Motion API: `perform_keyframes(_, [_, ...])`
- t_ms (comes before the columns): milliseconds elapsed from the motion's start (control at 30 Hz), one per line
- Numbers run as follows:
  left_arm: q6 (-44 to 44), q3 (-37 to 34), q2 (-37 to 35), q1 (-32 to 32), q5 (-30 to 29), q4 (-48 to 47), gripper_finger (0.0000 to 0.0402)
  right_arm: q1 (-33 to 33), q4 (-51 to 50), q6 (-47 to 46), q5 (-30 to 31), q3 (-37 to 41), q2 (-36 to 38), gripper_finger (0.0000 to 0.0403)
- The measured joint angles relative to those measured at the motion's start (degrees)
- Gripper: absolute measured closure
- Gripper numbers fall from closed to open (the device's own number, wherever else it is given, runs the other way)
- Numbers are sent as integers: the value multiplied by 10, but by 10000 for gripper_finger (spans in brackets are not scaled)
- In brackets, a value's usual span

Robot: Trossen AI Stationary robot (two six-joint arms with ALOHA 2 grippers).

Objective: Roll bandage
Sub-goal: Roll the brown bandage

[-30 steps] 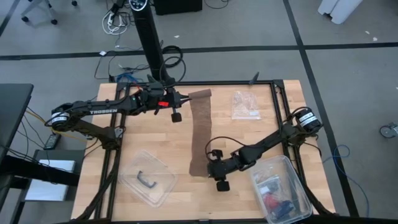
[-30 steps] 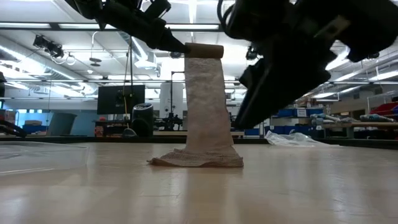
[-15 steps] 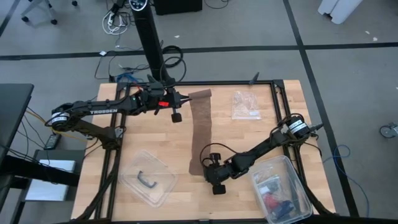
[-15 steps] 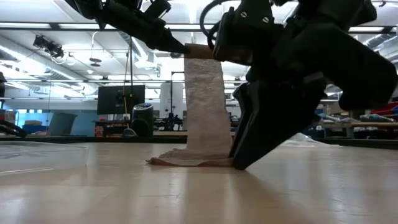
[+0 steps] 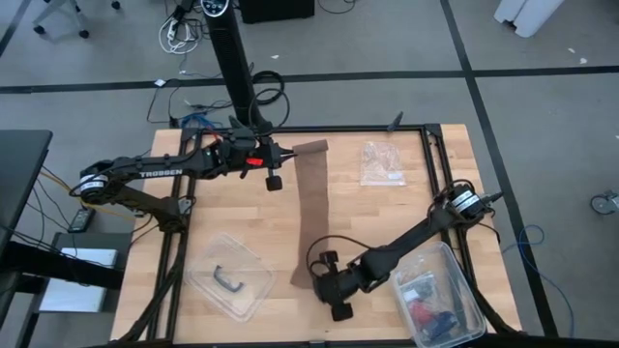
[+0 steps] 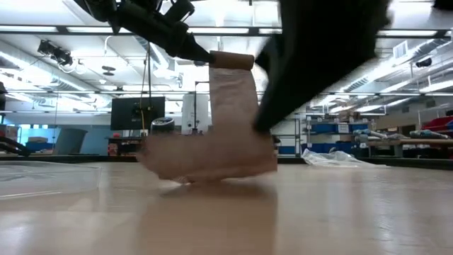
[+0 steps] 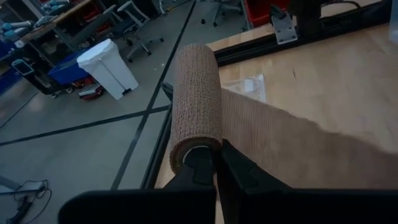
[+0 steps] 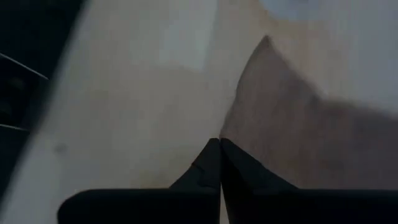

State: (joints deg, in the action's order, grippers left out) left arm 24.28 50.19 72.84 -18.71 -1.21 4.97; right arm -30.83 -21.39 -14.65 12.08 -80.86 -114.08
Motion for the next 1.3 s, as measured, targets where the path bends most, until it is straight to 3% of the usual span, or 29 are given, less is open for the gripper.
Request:
perform_keyframes(333, [6,0,0,-4,0,-8,401,-33,-219,46,100,-232,1,402])
perform_keyframes(700, [6,-16,0,0,-1,-31,401,-65,-363,99,288,-426,1,403])
perform_keyframes(1000, [-10,-107,0,24,19,71,401,-70,-350,215,474,-539,11,403])
perform_keyframes(1300, [-36,-177,0,68,21,134,401,-32,-251,355,524,-534,63,403])
